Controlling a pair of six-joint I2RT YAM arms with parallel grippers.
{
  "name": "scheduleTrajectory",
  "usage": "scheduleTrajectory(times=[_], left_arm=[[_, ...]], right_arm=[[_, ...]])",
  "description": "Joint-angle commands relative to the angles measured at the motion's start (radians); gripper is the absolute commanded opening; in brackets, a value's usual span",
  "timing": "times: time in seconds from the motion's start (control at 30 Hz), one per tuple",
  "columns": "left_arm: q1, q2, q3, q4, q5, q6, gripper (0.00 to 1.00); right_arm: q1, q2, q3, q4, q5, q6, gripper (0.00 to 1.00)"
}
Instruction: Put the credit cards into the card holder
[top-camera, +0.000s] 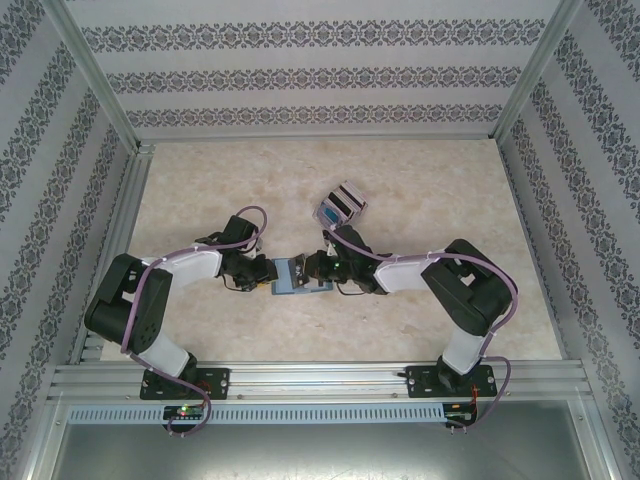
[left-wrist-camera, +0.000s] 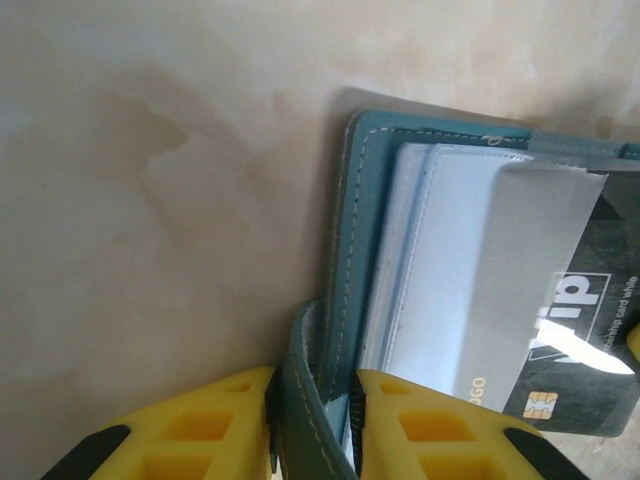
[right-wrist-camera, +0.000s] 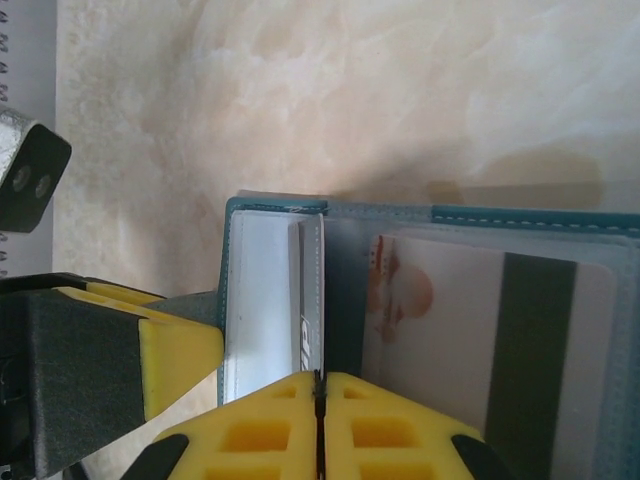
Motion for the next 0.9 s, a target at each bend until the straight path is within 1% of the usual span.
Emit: scheduleTrajectory(times=[0.0,0.07,0.17,0.23,0.3,0.37,0.43,0.63,0.87], left_arm=[[0.007,-0.026,-0.013,0.017,0.019,-0.014,0.28],[0.006,-0.026,-0.013,0.021,0.023,-0.017,0.28],[0.007,-0.024,-0.018,0.025,0.028,-0.019,0.27],[0.007,-0.028,-0.025,0.027,0.026,-0.021,0.25],[0.007,-0.044,-0.044,0.042,0.015,-0.032,0.21],[0.006,-0.058,-0.058,0.049,0.009,-0.039,0.19],[0.008,-0.060,-0.061,0.046,0.010,-0.038,0.18],[0.007,-0.064,-0.066,0.047,0.018,-0.039,0.15],[0.007,-0.060,-0.069,0.050,0.024,-0.039,0.07]], right_arm=[[0.029,0.021,0.027,-0.067,0.055,-0.037,0.12],[0.035,0.017,0.031,-0.088,0.065,-0.041,0.13],[0.040,-0.008,0.043,-0.147,0.092,-0.068,0.18],[0.046,-0.037,0.063,-0.225,0.127,-0.106,0.20],[0.051,-0.063,0.086,-0.303,0.166,-0.147,0.25],[0.053,-0.079,0.103,-0.355,0.187,-0.173,0.27],[0.054,-0.092,0.115,-0.384,0.199,-0.189,0.31],[0.052,-0.087,0.138,-0.405,0.189,-0.198,0.31],[0.055,-0.098,0.146,-0.427,0.180,-0.202,0.31]])
